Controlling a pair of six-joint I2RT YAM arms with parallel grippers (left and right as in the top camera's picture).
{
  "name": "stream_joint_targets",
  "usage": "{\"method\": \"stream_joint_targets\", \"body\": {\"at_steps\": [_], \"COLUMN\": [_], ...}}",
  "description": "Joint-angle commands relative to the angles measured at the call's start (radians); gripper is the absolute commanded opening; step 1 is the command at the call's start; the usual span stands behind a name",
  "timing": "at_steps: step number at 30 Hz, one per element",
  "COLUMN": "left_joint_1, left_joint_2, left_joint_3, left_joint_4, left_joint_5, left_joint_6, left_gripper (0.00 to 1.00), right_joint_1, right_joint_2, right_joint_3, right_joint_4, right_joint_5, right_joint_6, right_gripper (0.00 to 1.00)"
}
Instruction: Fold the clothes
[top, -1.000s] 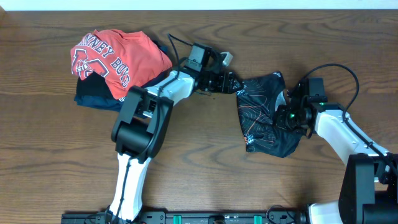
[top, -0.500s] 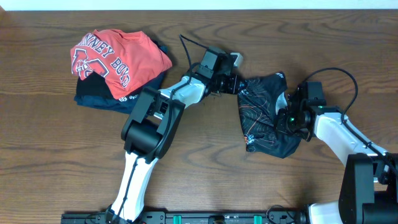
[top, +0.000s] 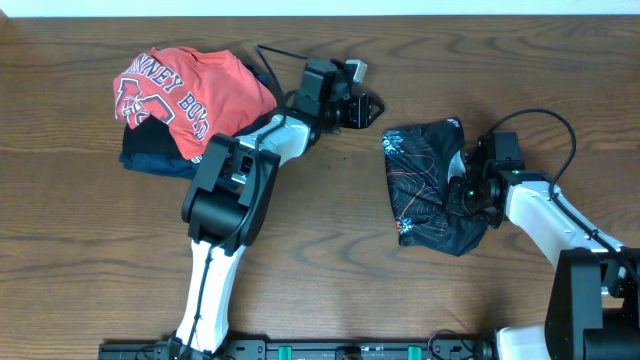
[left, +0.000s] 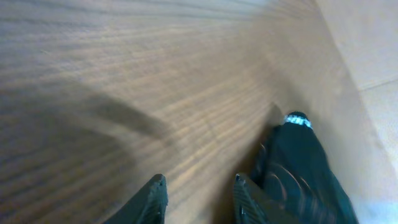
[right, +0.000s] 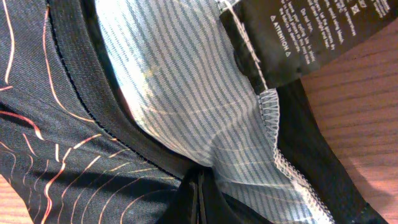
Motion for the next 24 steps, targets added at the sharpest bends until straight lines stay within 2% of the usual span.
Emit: {"method": "stream_joint_targets", "body": {"at_steps": [1,4,6,9,12,16,19,21,24], "left_joint_1": [0.027,0.018,0.001,-0.032,-0.067,-0.126,-0.178,-0.212,-0.249], "left_joint_2": [-0.023,-0.027,-0.027,-0.027,-0.027,-0.027,-0.027,-0.027,-0.027], "left_joint_3": [0.002,0.001,-0.001,-0.002,-0.002,-0.002,-0.002,-0.002,-0.002], "left_joint_4": [-0.038,-0.142,-0.272,-0.499,-0.66,-0.687,-0.678,-0.656,-0.627], "left_joint_5": [0.22,0.365,0.391,0.354,0.236,0.203,0.108,0.048,0.026], "left_joint_6": [-0.105,-0.119,-0.089,0.061,0.116,0.113,0.045,0.017,0.016], "left_gripper": [0.4,0.45,0.5,0.55,0.61,0.65,0.69,0.75,0.76], "right_joint_1": [0.001,0.001,0.0,-0.008,-0.015,-0.017,-0.027,-0.037,-0.046], "right_joint_2": [-0.002,-0.004,-0.009,-0.035,-0.09,-0.205,-0.278,-0.305,-0.311], "right_joint_3": [-0.014,-0.013,-0.011,-0.004,0.009,0.018,0.018,0.018,0.018], "right_joint_4": [-0.006,0.006,0.018,0.016,-0.007,-0.033,-0.05,-0.07,-0.115], "right_joint_5": [0.038,0.004,-0.012,-0.014,-0.015,-0.014,-0.01,-0.009,-0.01], "right_joint_6": [-0.019,-0.019,-0.019,-0.019,-0.019,-0.018,-0.014,-0.014,-0.007], "right_gripper": [0.02,0.04,0.06,0.08,0.13,0.24,0.29,0.26,0.2]}}
